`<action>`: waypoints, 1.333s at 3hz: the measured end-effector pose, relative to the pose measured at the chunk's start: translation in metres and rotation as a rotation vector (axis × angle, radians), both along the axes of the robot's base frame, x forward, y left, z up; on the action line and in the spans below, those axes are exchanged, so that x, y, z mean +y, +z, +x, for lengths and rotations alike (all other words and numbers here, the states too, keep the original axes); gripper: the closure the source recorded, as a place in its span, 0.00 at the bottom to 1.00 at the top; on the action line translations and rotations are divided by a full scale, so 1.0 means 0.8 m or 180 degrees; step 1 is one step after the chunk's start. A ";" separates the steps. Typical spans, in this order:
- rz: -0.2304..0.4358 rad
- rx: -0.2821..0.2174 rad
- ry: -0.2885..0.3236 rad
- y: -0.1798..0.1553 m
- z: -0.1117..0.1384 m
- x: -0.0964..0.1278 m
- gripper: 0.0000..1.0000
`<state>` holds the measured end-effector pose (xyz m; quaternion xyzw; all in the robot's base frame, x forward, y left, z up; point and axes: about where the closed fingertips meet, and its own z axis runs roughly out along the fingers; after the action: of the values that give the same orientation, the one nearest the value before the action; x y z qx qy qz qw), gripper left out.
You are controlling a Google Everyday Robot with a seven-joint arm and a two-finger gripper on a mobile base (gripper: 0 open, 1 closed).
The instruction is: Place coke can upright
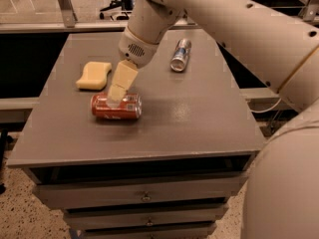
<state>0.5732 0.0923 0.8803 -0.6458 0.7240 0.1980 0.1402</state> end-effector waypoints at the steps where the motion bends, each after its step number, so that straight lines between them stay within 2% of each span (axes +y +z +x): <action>1: -0.0297 0.0014 0.0014 -0.003 -0.005 0.018 0.00; 3: -0.0690 -0.0141 -0.0018 -0.018 -0.014 0.041 0.00; 4: -0.0811 -0.0245 -0.0067 -0.025 -0.017 0.044 0.00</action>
Offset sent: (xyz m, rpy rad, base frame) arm -0.0125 0.0372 -0.0130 -0.2560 -0.0340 -0.0015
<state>0.5593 0.1274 0.8605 -0.6578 0.7441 0.0779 0.0868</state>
